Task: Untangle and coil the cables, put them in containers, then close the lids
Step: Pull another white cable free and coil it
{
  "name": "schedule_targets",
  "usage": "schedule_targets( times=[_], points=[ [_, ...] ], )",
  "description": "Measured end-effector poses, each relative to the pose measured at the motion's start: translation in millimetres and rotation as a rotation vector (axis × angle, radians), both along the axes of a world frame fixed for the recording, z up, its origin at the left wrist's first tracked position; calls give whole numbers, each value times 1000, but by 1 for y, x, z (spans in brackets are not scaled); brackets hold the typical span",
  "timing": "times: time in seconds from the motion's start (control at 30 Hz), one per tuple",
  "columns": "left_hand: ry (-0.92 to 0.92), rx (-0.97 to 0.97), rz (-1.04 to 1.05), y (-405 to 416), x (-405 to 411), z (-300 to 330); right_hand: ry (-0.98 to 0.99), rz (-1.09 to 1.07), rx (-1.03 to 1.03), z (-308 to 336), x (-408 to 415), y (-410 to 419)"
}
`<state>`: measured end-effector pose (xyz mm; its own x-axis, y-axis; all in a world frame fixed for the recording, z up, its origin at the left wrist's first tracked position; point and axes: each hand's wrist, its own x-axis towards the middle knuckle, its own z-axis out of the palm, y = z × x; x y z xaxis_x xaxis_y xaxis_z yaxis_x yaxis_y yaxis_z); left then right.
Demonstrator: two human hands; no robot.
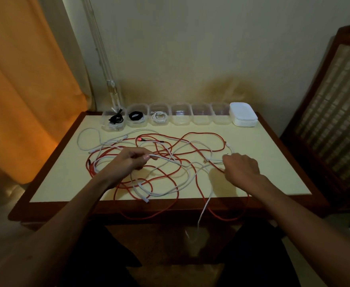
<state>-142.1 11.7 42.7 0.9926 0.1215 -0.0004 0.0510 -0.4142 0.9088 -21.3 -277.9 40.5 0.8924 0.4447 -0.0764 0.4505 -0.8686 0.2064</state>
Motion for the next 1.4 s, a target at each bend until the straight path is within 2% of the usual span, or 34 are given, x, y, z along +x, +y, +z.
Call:
schedule_targets(
  times=[0.07,0.17,0.27,0.33,0.43,0.5,0.6,0.67,0.7,0.77,0.87,1.03,1.13,1.27,1.4],
  points=[
    [14,11,-44,-7,4,1,45,67,171,-4,-1,11],
    [31,32,-134,-17,10,2,230,270,480,-7,-8,29],
    [25,-4,-200,-28,15,4,384,480,607,-4,-24,44],
    [-2,-32,-226,-33,17,7,530,467,703,4,-34,51],
    [2,-116,-249,-35,17,7,759,388,947,14,-43,57],
    [58,-186,-257,-33,17,3,843,289,1176,18,-42,57],
    [146,-175,-242,-28,11,-9,1003,-62,1694,21,-31,52],
    [165,-330,-196,-22,6,-19,1209,-306,2022,24,-19,48],
    [165,-454,-149,-20,4,-23,1287,-389,2113,23,-14,46],
    [148,-686,-35,-16,3,-27,1357,-447,2102,19,-11,45],
    [101,-958,112,-13,5,-32,1360,-417,1907,11,-16,42],
    [64,-1358,96,-17,11,-20,1160,-382,1560,-2,-27,45],
    [34,-1383,-24,-29,15,1,995,-377,1353,-15,-39,50],
    [6,-1408,-174,-48,20,22,809,-178,1101,-27,-67,59],
    [-83,-1310,-159,-51,25,18,960,152,1077,-22,-91,64]
  ],
)
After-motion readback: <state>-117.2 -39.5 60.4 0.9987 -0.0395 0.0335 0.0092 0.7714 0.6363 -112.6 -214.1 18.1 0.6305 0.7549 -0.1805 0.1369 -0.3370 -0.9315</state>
